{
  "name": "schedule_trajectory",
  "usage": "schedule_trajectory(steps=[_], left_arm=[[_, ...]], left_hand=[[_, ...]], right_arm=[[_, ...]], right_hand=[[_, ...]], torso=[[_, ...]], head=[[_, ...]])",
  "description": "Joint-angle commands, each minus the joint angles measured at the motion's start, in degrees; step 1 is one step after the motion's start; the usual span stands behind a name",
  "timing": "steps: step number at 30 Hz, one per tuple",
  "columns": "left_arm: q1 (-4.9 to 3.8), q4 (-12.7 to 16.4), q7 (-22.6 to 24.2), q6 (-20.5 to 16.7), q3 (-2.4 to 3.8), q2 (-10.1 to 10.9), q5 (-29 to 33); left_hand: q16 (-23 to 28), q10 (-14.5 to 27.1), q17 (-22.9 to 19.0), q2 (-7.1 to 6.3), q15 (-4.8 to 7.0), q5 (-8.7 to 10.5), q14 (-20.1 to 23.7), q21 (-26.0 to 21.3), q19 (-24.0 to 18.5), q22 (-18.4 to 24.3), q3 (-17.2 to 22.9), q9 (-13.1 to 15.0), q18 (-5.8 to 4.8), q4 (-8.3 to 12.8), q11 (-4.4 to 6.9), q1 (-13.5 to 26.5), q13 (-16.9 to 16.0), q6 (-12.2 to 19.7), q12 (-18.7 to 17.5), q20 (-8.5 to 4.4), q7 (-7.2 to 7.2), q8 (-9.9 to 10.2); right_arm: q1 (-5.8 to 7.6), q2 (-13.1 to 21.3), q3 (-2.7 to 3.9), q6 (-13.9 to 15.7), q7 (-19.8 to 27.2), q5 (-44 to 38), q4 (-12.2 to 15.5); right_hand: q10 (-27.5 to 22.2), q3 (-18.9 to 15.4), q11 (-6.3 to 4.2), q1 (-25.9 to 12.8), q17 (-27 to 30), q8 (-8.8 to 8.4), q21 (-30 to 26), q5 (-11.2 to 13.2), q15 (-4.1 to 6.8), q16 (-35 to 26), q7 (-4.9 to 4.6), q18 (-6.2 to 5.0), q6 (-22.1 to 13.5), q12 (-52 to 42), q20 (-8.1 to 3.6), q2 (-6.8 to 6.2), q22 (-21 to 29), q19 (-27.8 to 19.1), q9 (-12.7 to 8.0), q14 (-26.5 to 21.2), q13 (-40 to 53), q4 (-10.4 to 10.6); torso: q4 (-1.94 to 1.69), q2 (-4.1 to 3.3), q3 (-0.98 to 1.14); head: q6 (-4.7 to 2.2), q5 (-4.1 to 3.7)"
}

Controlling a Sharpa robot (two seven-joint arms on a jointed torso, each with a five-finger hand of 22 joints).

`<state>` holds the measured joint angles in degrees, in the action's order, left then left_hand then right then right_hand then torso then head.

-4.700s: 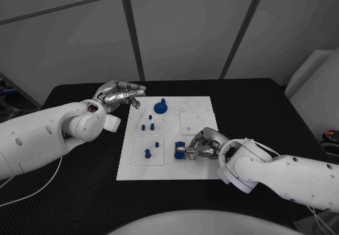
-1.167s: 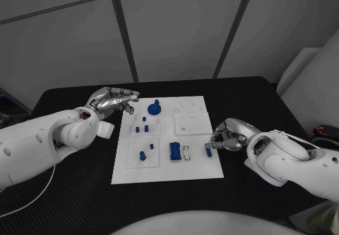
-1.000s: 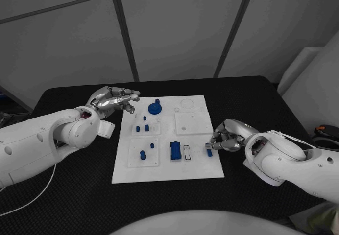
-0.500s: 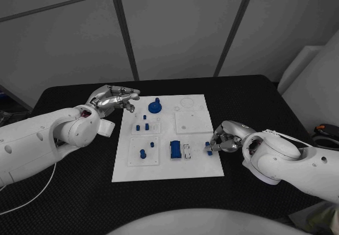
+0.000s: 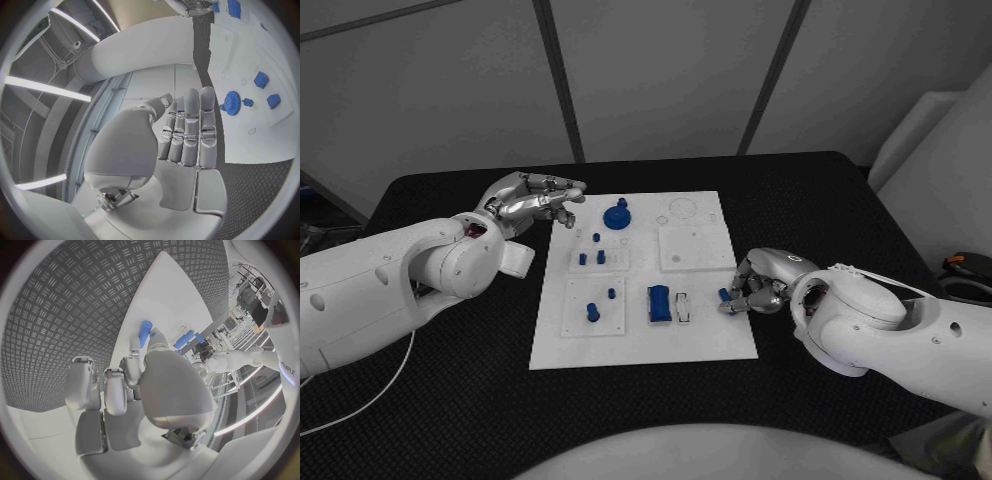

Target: Assemble the parts on the task board

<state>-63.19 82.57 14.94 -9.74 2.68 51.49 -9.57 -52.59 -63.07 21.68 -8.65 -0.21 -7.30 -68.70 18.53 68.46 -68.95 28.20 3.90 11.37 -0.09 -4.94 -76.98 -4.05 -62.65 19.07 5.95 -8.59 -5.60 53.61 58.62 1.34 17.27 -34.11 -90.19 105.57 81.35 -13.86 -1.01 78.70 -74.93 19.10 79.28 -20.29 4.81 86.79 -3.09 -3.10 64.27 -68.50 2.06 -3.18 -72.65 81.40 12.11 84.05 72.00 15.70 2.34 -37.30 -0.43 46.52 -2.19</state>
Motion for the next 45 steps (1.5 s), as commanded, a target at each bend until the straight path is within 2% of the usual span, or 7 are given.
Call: schedule_trajectory(steps=[1, 7, 13, 20, 27, 31, 45], left_arm=[[-0.06, 0.12, 0.18, 0.61, 0.04, 0.02, 0.24], [-0.03, 0.12, 0.15, 0.62, 0.04, 0.06, 0.24], [-0.01, 0.13, 0.14, 0.64, 0.04, 0.11, 0.24], [0.05, 0.15, 0.10, 0.72, 0.04, 0.13, 0.24], [0.08, 0.17, -0.12, 0.61, 0.04, 0.14, 0.24], [0.08, 0.21, -0.29, 0.49, 0.04, 0.16, 0.24], [0.09, 0.36, -0.56, 0.46, 0.04, 0.19, 0.24]], left_hand=[[0.31, 0.44, -0.10, 0.09, -0.29, -0.12, 0.08, -0.19, 0.25, 0.06, 0.08, -0.08, -0.96, -0.06, -0.04, 0.18, 0.09, 0.29, 0.21, 0.28, -0.22, 0.18], [0.31, 0.44, -0.10, 0.09, -0.29, -0.12, 0.08, -0.19, 0.25, 0.06, 0.08, -0.08, -0.96, -0.06, -0.04, 0.18, 0.09, 0.29, 0.21, 0.28, -0.22, 0.18], [0.31, 0.44, -0.10, 0.09, -0.29, -0.12, 0.08, -0.19, 0.25, 0.06, 0.08, -0.08, -0.96, -0.06, -0.04, 0.18, 0.09, 0.29, 0.21, 0.28, -0.22, 0.18], [0.31, 0.44, -0.10, 0.09, -0.29, -0.12, 0.08, -0.19, 0.25, 0.06, 0.08, -0.08, -0.96, -0.06, -0.04, 0.18, 0.09, 0.29, 0.21, 0.28, -0.22, 0.18], [0.35, 0.50, -0.15, 0.13, -0.31, -0.13, 0.09, -0.27, 0.28, 0.14, 0.08, -0.07, -0.97, -0.08, -0.05, 0.23, 0.08, 0.30, 0.27, 0.29, -0.23, 0.17], [0.35, 0.50, -0.15, 0.13, -0.31, -0.13, 0.09, -0.27, 0.28, 0.14, 0.08, -0.07, -0.97, -0.08, -0.05, 0.23, 0.08, 0.30, 0.27, 0.29, -0.23, 0.17], [0.36, 0.51, -0.16, 0.15, -0.31, -0.14, 0.09, -0.28, 0.29, 0.15, 0.10, -0.07, -0.96, -0.07, -0.05, 0.21, 0.08, 0.32, 0.28, 0.29, -0.24, 0.18]], right_arm=[[-0.30, -0.34, -0.18, -2.25, -1.32, -2.71, -0.25], [-0.40, -0.78, -0.18, -1.52, -2.95, -4.10, -0.39], [-0.43, -0.89, -0.18, -0.90, -4.42, -4.74, -0.18], [-0.44, -0.70, -0.17, 2.09, -5.87, -1.91, 0.80], [-0.42, -0.34, -0.16, 6.86, -6.60, 4.82, 2.12], [-0.41, -0.34, -0.15, 9.15, -6.39, 7.33, 2.72], [-0.40, -2.68, -0.14, 14.09, -3.89, 12.26, 3.87]], right_hand=[[-0.22, 0.66, -0.36, 2.46, -9.66, 0.27, -0.30, 0.18, 0.04, -0.27, 0.23, -0.76, 0.22, 0.17, -0.42, 0.93, -0.13, -0.13, 0.01, 4.67, 0.06, -0.78], [-0.35, 5.00, -0.69, 8.09, -9.80, 0.12, -0.18, 5.04, 0.38, -0.22, 0.45, -0.71, 0.06, 0.50, -0.88, 3.77, -0.45, 0.08, 0.35, 4.70, 0.11, -2.74], [-0.47, 9.16, -0.84, 10.41, -9.82, -0.20, -0.06, 5.73, 0.48, -0.23, 0.67, -0.62, -0.07, 0.87, -0.97, 3.87, -0.73, 0.24, 0.47, 4.70, 0.05, -3.25], [-0.58, 15.73, -0.87, 11.02, -9.87, -0.27, -0.03, 3.18, 0.48, -0.24, 0.50, -0.60, -0.47, 1.51, -1.04, 2.34, -0.91, 0.33, 0.95, 4.71, -0.13, -2.79], [-0.26, 26.59, -0.72, 7.75, -9.93, 0.54, 0.31, -0.67, 0.35, -0.26, 0.33, -0.48, -1.12, 1.91, -0.92, -2.35, -1.54, 0.68, 2.32, 4.73, -0.14, -1.44], [0.07, 32.93, -0.74, 4.87, -9.96, 1.25, 0.55, -0.58, 0.33, -0.28, 0.40, -0.41, -1.38, 1.84, -0.91, -4.75, -1.97, 0.92, 3.32, 4.74, 0.08, -1.95], [0.69, 38.03, -0.83, -0.35, -10.64, 2.29, 1.12, 1.23, 0.49, 0.17, 0.66, -0.22, -1.49, 1.17, -0.97, -6.91, -2.92, 1.40, 4.73, 4.92, 0.81, -3.58]], torso=[[-0.05, -0.02, 0.00], [-0.02, 0.02, 0.01], [-0.01, 0.04, 0.00], [0.03, 0.03, 0.00], [-0.03, -0.01, -0.02], [-0.06, -0.02, -0.04], [-0.02, 0.00, -0.01]], head=[[0.09, -0.09], [0.12, 0.00], [0.13, 0.12], [0.07, 0.21], [0.07, 0.52], [0.12, 0.80], [0.29, 1.30]])
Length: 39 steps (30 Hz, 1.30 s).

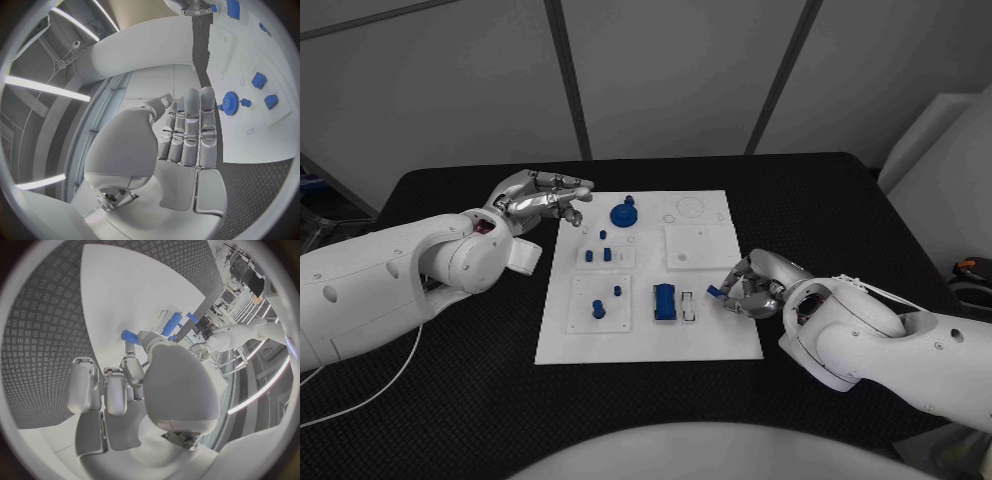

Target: Assemble the parts on the task board

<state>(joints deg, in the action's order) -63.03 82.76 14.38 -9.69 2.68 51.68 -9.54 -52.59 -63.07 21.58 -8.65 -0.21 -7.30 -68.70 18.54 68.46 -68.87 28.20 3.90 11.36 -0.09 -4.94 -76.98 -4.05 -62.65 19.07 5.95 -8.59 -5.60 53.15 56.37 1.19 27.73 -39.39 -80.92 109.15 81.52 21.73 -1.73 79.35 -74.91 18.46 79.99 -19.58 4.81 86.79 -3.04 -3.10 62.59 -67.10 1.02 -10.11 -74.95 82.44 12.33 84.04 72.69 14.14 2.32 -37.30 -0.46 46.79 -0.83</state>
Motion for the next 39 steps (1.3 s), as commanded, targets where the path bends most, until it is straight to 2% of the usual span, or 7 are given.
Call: schedule_trajectory(steps=[1, 10, 13, 15, 21, 27, 39], left_arm=[[-0.08, 0.17, 0.00, 0.42, 0.04, 0.00, 0.22], [-0.08, 0.13, -0.02, 0.48, 0.04, -0.08, 0.22], [-0.08, 0.14, -0.02, 0.52, 0.04, -0.14, 0.22], [-0.08, 0.13, -0.02, 0.53, 0.04, -0.19, 0.22], [-0.08, 0.14, -0.03, 0.57, 0.04, -0.25, 0.22], [-0.08, 0.15, -0.15, 0.69, 0.04, -0.21, 0.22], [-0.08, 0.17, -0.34, 0.87, 0.04, -0.17, 0.22]], left_hand=[[0.36, 0.51, -0.06, 0.15, -0.31, -0.14, 0.09, -0.28, 0.29, 0.07, 0.10, -0.07, -0.96, -0.07, -0.05, 0.21, 0.08, 0.32, 0.29, 0.29, -0.24, 0.18], [0.37, 0.57, -0.09, 0.13, -0.31, -0.15, 0.09, -0.31, 0.31, 0.10, 0.12, -0.09, -0.96, -0.03, -0.07, 0.18, 0.08, 0.39, 0.30, 0.29, -0.28, 0.22], [0.37, 0.57, -0.09, 0.13, -0.31, -0.15, 0.09, -0.31, 0.31, 0.10, 0.12, -0.09, -0.96, -0.03, -0.07, 0.18, 0.08, 0.39, 0.30, 0.29, -0.28, 0.22], [0.37, 0.57, -0.09, 0.13, -0.31, -0.15, 0.09, -0.31, 0.31, 0.10, 0.12, -0.09, -0.96, -0.03, -0.07, 0.18, 0.08, 0.39, 0.30, 0.29, -0.28, 0.22], [0.37, 0.57, -0.09, 0.13, -0.31, -0.15, 0.09, -0.31, 0.31, 0.10, 0.12, -0.09, -0.96, -0.03, -0.07, 0.18, 0.08, 0.39, 0.30, 0.29, -0.28, 0.22], [0.37, 0.57, -0.09, 0.13, -0.31, -0.15, 0.09, -0.31, 0.31, 0.10, 0.12, -0.09, -0.96, -0.03, -0.07, 0.18, 0.08, 0.39, 0.30, 0.29, -0.28, 0.22], [0.37, 0.57, -0.09, 0.13, -0.31, -0.15, 0.09, -0.31, 0.31, 0.10, 0.12, -0.09, -0.96, -0.03, -0.07, 0.18, 0.08, 0.39, 0.30, 0.29, -0.28, 0.22]], right_arm=[[0.07, -0.66, 0.01, 3.78, 1.60, 3.30, 0.29], [0.07, -2.59, 0.01, 2.73, 2.80, 5.85, -0.38], [0.07, -3.28, 0.01, 0.44, 2.94, 6.74, -0.88], [0.08, -3.85, 0.01, -2.25, 2.81, 7.42, -1.40], [0.08, -4.81, 0.01, -6.01, 2.46, 8.20, -2.34], [0.08, -5.42, 0.01, -6.67, 2.42, 8.40, -2.80], [0.08, -5.94, 0.01, -6.20, 2.61, 8.46, -3.20]], right_hand=[[0.56, 2.49, -0.14, -1.45, -10.70, 2.98, 0.44, 0.67, 0.50, 0.20, 0.64, -0.21, 0.22, -0.28, 0.06, -0.09, -0.68, 0.38, 4.58, 4.94, 0.17, -1.98], [0.92, 2.86, -0.28, -4.59, -11.07, 3.23, 0.75, 1.04, 0.60, 0.46, 0.83, -0.11, 0.58, -0.97, -0.01, -0.40, -1.18, 0.63, 4.94, 5.03, 0.77, -1.47], [1.22, 2.71, -0.36, -6.09, -11.38, 3.36, 1.03, 1.14, 0.66, 0.67, 0.95, -0.02, 0.89, -1.60, -0.06, -0.57, -1.60, 0.83, 5.09, 5.10, 1.27, -1.13], [1.38, 1.91, -0.36, -7.98, -11.45, 3.42, 1.11, -0.28, 0.65, 0.73, 0.96, 0.01, 1.13, -1.84, -0.08, -0.75, -1.74, 0.88, 5.21, 5.12, 1.48, -0.52], [2.02, -0.66, -0.51, -11.15, -12.06, 3.66, 1.48, -2.65, 0.77, 1.15, 1.16, 0.12, 1.94, -3.19, -0.16, -0.38, -2.31, 1.15, 5.50, 5.25, 2.59, 0.37], [2.26, -2.42, -0.57, -12.32, -12.11, 3.65, 1.64, -3.19, 0.83, 1.18, 1.24, 0.17, 2.22, -3.72, -0.23, 0.06, -2.55, 1.24, 5.62, 5.26, 3.09, 0.54], [2.32, -3.40, -0.59, -12.76, -12.16, 3.62, 1.66, -3.31, 0.85, 1.21, 1.27, 0.18, 2.31, -3.87, -0.25, 0.23, -2.60, 1.25, 5.68, 5.26, 3.26, 0.54]], torso=[[-0.02, -0.01, 0.02], [-0.03, 0.00, 0.02], [-0.04, 0.00, -0.01], [-0.03, -0.01, -0.02], [0.01, 0.00, 0.01], [0.04, 0.02, 0.01], [0.03, -0.04, 0.04]], head=[[0.04, -0.08], [0.10, -0.10], [0.14, -0.02], [0.18, -0.17], [0.13, -0.15], [0.09, -0.12], [0.12, -0.05]])
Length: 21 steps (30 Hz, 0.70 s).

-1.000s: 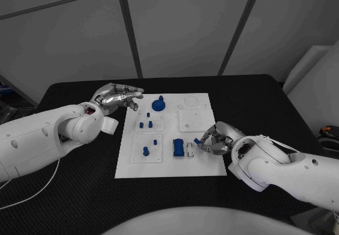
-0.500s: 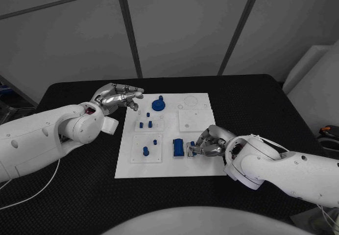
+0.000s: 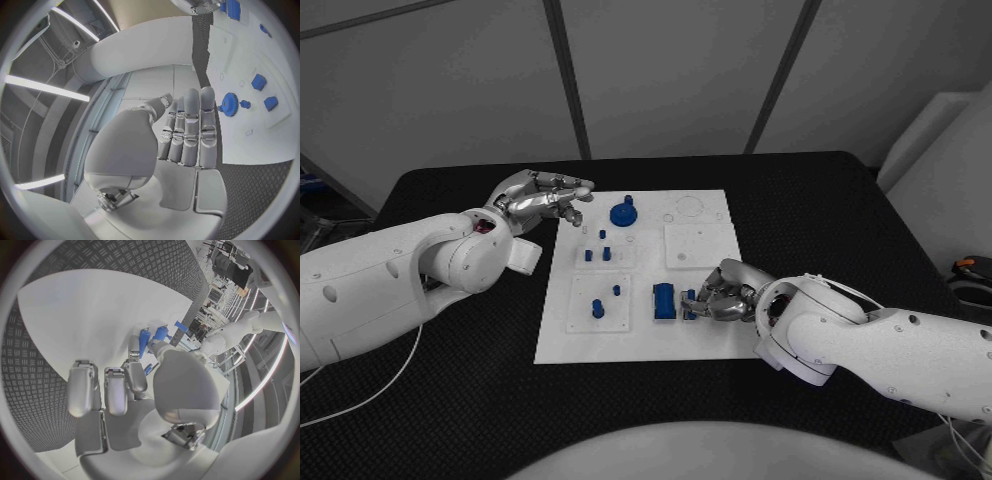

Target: Assemble the parts on the task board

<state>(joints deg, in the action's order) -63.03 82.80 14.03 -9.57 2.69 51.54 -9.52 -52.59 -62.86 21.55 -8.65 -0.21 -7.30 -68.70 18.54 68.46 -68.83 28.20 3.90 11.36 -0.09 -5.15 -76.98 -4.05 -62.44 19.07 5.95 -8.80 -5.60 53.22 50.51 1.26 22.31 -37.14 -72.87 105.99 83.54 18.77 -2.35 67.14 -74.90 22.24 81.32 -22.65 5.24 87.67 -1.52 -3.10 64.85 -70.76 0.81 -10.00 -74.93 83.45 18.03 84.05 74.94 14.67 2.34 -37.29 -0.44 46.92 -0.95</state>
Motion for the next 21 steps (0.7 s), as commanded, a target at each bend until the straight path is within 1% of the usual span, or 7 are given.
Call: schedule_trajectory(steps=[1, 10, 14, 16, 17, 18, 21], left_arm=[[-0.08, 0.12, 0.00, 0.75, 0.04, -0.03, 0.20], [-0.08, 0.12, -0.07, 0.71, 0.04, 0.02, 0.20], [-0.08, 0.11, -0.10, 0.73, 0.04, 0.01, 0.20], [-0.08, 0.10, -0.11, 0.75, 0.04, -0.01, 0.20], [-0.08, 0.09, -0.12, 0.75, 0.04, -0.02, 0.20], [-0.08, 0.08, -0.12, 0.76, 0.04, -0.03, 0.20], [-0.08, 0.06, -0.12, 0.79, 0.04, -0.05, 0.20]], left_hand=[[0.39, 0.43, -0.08, 0.13, -0.32, -0.14, 0.09, -0.35, 0.33, 0.10, 0.11, -0.09, -0.96, -0.04, 0.10, 0.23, 0.09, 0.23, 0.32, 0.30, -0.11, 0.24], [0.39, 0.43, -0.08, 0.13, -0.32, -0.14, 0.09, -0.35, 0.33, 0.10, 0.11, -0.09, -0.96, -0.04, 0.09, 0.23, 0.09, 0.23, 0.32, 0.30, -0.11, 0.24], [0.40, 0.46, -0.10, 0.13, -0.34, -0.14, 0.09, -0.37, 0.34, 0.12, 0.10, -0.09, -0.97, -0.06, 0.08, 0.27, 0.09, 0.26, 0.33, 0.31, -0.13, 0.25], [0.40, 0.46, -0.10, 0.13, -0.34, -0.14, 0.09, -0.37, 0.34, 0.12, 0.10, -0.09, -0.97, -0.06, 0.08, 0.27, 0.09, 0.26, 0.33, 0.31, -0.13, 0.25], [0.40, 0.46, -0.10, 0.13, -0.34, -0.14, 0.09, -0.37, 0.34, 0.12, 0.10, -0.09, -0.97, -0.06, 0.08, 0.27, 0.09, 0.26, 0.33, 0.31, -0.13, 0.25], [0.40, 0.46, -0.10, 0.13, -0.34, -0.14, 0.09, -0.37, 0.34, 0.12, 0.10, -0.09, -0.97, -0.06, 0.08, 0.27, 0.09, 0.26, 0.33, 0.31, -0.13, 0.25], [0.40, 0.46, -0.10, 0.13, -0.34, -0.14, 0.09, -0.37, 0.34, 0.12, 0.10, -0.09, -0.97, -0.06, 0.08, 0.27, 0.09, 0.26, 0.33, 0.31, -0.13, 0.25]], right_arm=[[0.01, -0.10, -0.05, -0.80, 0.39, 0.41, -0.05], [0.01, -0.19, -0.05, -1.84, 0.64, 0.41, 0.01], [0.01, -0.19, -0.05, -1.74, 0.79, 0.41, 0.11], [0.01, -0.18, -0.05, -1.45, 0.88, 0.28, 0.13], [0.01, -0.17, -0.05, -1.28, 0.91, 0.14, 0.14], [0.01, -0.15, -0.05, -1.06, 0.95, -0.01, 0.14], [0.01, -0.13, -0.05, -0.73, 0.98, -0.20, 0.08]], right_hand=[[0.30, -0.48, 0.03, -0.56, -12.16, -0.16, 0.33, -0.23, 0.43, 0.33, -0.25, 0.18, 0.04, -0.21, -0.05, 0.10, -2.62, 0.23, -0.02, 5.26, 1.02, 0.00], [0.28, -1.58, 0.01, -0.56, -12.16, -0.23, 0.30, 0.46, 0.44, 0.33, -0.23, 0.17, 0.04, -0.19, -0.06, 0.15, -2.60, 0.19, 0.03, 5.26, 1.09, -0.34], [0.26, -2.54, 0.04, -0.81, -12.15, -0.30, 0.30, 1.15, 0.42, 0.32, -0.27, 0.17, 0.05, -0.15, -0.05, 0.23, -2.63, 0.19, 0.06, 5.25, 1.13, -0.37], [0.24, -3.86, 0.09, -1.59, -12.12, -0.36, 0.27, 1.15, 0.37, 0.30, -0.34, 0.17, 0.10, -0.11, 0.00, 0.10, -2.60, 0.15, 0.08, 5.24, 1.15, -0.04], [0.23, -5.42, 0.15, -2.35, -12.09, -0.44, 0.24, 1.04, 0.33, 0.28, -0.39, 0.16, 0.14, -0.07, 0.02, 0.00, -2.58, 0.13, 0.10, 5.23, 1.19, 0.28], [0.23, -6.23, 0.20, -2.90, -12.09, -0.48, 0.24, 1.26, 0.29, 0.27, -0.45, 0.16, 0.17, -0.07, 0.03, -0.10, -2.58, 0.12, 0.10, 5.23, 1.21, 0.59], [0.24, -8.38, 0.22, -3.89, -12.07, -0.62, 0.22, 2.12, 0.27, 0.26, -0.45, 0.15, 0.22, -0.07, 0.07, 0.25, -2.60, 0.11, 0.10, 5.23, 1.29, 1.31]], torso=[[0.01, -0.05, 0.02], [0.04, 0.01, 0.02], [0.03, 0.02, 0.03], [0.04, 0.04, 0.03], [0.04, 0.03, 0.02], [0.03, 0.02, 0.01], [0.02, -0.01, 0.00]], head=[[-0.02, 0.08], [0.11, 0.11], [0.15, 0.11], [0.13, 0.12], [0.12, 0.13], [0.10, 0.13], [0.07, 0.12]])
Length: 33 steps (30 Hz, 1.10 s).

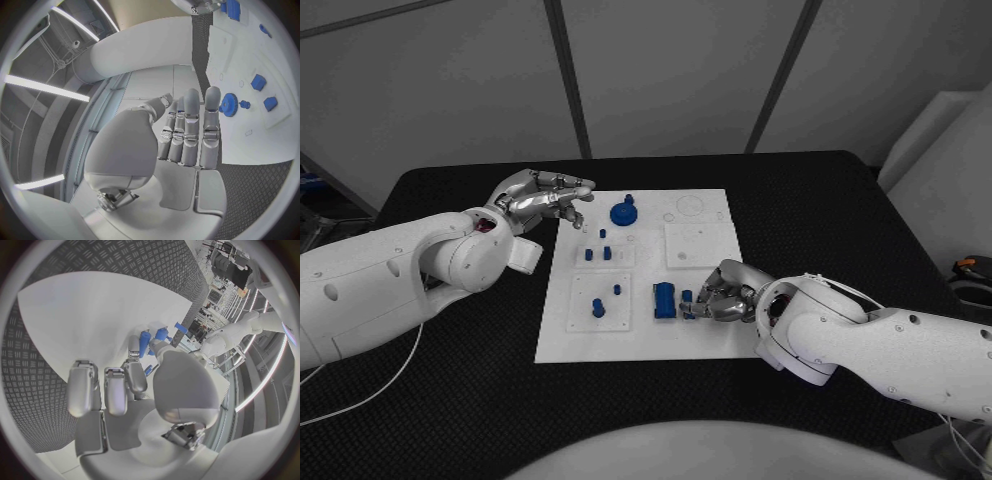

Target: Assemble the parts on the task board

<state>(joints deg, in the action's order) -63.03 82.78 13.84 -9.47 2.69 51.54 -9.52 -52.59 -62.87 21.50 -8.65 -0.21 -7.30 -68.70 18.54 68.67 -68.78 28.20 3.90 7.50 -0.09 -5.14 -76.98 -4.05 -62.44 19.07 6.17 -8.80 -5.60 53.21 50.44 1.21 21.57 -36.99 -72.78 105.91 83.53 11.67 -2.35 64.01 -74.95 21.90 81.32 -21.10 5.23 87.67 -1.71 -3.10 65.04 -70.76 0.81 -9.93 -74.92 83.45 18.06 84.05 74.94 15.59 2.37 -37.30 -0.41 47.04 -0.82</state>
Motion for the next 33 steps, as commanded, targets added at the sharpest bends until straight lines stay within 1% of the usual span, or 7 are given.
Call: schedule_trajectory(steps=[1, 5, 17, 21, 25, 29, 33], left_arm=[[-0.08, 0.09, 0.07, 0.70, 0.04, -0.05, 0.19], [-0.08, 0.08, 0.05, 0.71, 0.04, -0.06, 0.19], [-0.08, 0.06, 0.01, 0.72, 0.04, -0.06, 0.19], [-0.08, 0.04, 0.01, 0.73, 0.04, -0.06, 0.19], [-0.08, 0.04, -0.01, 0.72, 0.04, -0.02, 0.19], [-0.08, 0.02, -0.03, 0.74, 0.04, -0.03, 0.19], [-0.08, -0.02, -0.10, 0.77, 0.04, -0.09, 0.19]], left_hand=[[0.40, 0.46, -0.05, 0.13, -0.34, -0.14, 0.09, -0.37, 0.12, 0.08, 0.10, -0.09, 2.90, -0.06, 0.08, 0.27, 0.09, 0.26, 0.33, 0.09, -0.13, 0.25], [0.41, 0.50, -0.07, 0.12, -0.36, -0.14, 0.09, -0.40, 0.13, 0.10, 0.07, -0.09, 2.89, -0.10, 0.05, 0.34, 0.09, 0.29, 0.34, 0.10, -0.16, 0.26], [0.41, 0.50, -0.07, 0.12, -0.36, -0.14, 0.09, -0.40, 0.13, 0.10, 0.07, -0.09, 2.89, -0.10, 0.05, 0.34, 0.09, 0.29, 0.34, 0.10, -0.16, 0.26], [0.41, 0.50, -0.07, 0.12, -0.36, -0.14, 0.09, -0.40, 0.13, 0.10, 0.07, -0.09, 2.89, -0.10, 0.05, 0.34, 0.09, 0.29, 0.34, 0.10, -0.16, 0.26], [0.41, 0.50, -0.07, 0.12, -0.36, -0.14, 0.09, -0.40, 0.13, 0.10, 0.07, -0.09, 2.89, -0.10, 0.05, 0.34, 0.09, 0.29, 0.34, 0.10, -0.16, 0.26], [0.41, 0.50, -0.07, 0.12, -0.36, -0.14, 0.09, -0.40, 0.13, 0.10, 0.07, -0.09, 2.89, -0.10, 0.05, 0.34, 0.09, 0.29, 0.34, 0.10, -0.16, 0.26], [0.41, 0.50, -0.07, 0.12, -0.36, -0.14, 0.09, -0.40, 0.13, 0.10, 0.07, -0.09, 2.89, -0.10, 0.05, 0.34, 0.09, 0.29, 0.34, 0.10, -0.16, 0.26]], right_arm=[[0.02, -0.06, 0.00, 0.08, 0.83, -0.33, 0.16], [0.02, -0.07, 0.00, 0.32, 0.85, -0.41, 0.15], [0.02, 0.21, 0.00, 0.56, 0.91, -0.55, 0.26], [0.02, 0.81, 0.00, 0.01, 1.75, -0.74, 0.39], [0.02, 1.44, 0.00, -1.07, 2.73, -0.81, 0.53], [0.02, 1.72, 0.00, -1.77, 3.21, -0.99, 0.50], [0.02, 1.67, 0.00, -2.19, 3.35, -1.22, 0.10]], right_hand=[[0.24, -1.75, 0.22, -0.85, -12.03, -0.32, 0.22, 0.71, 0.28, 0.26, -0.25, 0.15, 0.03, -0.06, 0.07, 0.35, -2.61, 0.11, 0.06, 5.23, 1.32, 0.51], [0.25, -3.42, 0.20, -1.11, -12.07, -0.45, 0.24, 1.17, 0.29, 0.29, -0.22, 0.16, 0.08, -0.10, 0.07, 0.93, -2.67, 0.13, 0.06, 5.24, 1.42, 0.77], [0.23, -3.95, 0.18, -0.92, -12.05, -0.51, 0.21, 1.19, 0.30, 0.28, -0.19, 0.15, 0.09, -0.01, 0.06, 1.32, -2.64, 0.11, 0.06, 5.23, 1.40, 0.73], [0.18, -4.66, 0.12, 1.49, -12.01, -0.60, 0.17, 1.48, 0.36, 0.24, -0.13, 0.13, 0.08, 0.07, 0.02, 1.95, -2.62, 0.07, 0.10, 5.22, 1.43, -0.44], [-0.04, -5.27, 0.07, 6.38, -11.91, -0.76, -0.02, 5.87, 0.42, 0.16, -0.09, 0.08, -0.07, 0.53, -0.05, 2.47, -2.43, -0.08, 0.14, 5.19, 1.24, -3.22], [-0.07, -5.89, 0.06, 8.25, -11.94, -0.89, -0.07, 7.83, 0.41, 0.17, -0.08, 0.07, -0.04, 0.59, -0.04, 2.98, -2.41, -0.11, 0.12, 5.20, 1.27, -4.27], [-0.07, -6.24, 0.05, 8.98, -11.97, -0.98, -0.05, 8.39, 0.40, 0.19, -0.05, 0.08, 0.01, 0.60, -0.03, 3.44, -2.46, -0.10, 0.10, 5.21, 1.29, -4.62]], torso=[[-0.01, 0.00, -0.02], [-0.06, -0.05, -0.01], [-0.01, 0.04, -0.01], [-0.04, 0.04, 0.00], [0.00, 0.01, -0.01], [0.02, -0.01, 0.00], [0.00, -0.03, 0.01]], head=[[-0.05, -0.01], [0.00, -0.03], [0.08, 0.05], [0.08, 0.10], [0.05, 0.10], [0.02, 0.12], [0.05, 0.07]])
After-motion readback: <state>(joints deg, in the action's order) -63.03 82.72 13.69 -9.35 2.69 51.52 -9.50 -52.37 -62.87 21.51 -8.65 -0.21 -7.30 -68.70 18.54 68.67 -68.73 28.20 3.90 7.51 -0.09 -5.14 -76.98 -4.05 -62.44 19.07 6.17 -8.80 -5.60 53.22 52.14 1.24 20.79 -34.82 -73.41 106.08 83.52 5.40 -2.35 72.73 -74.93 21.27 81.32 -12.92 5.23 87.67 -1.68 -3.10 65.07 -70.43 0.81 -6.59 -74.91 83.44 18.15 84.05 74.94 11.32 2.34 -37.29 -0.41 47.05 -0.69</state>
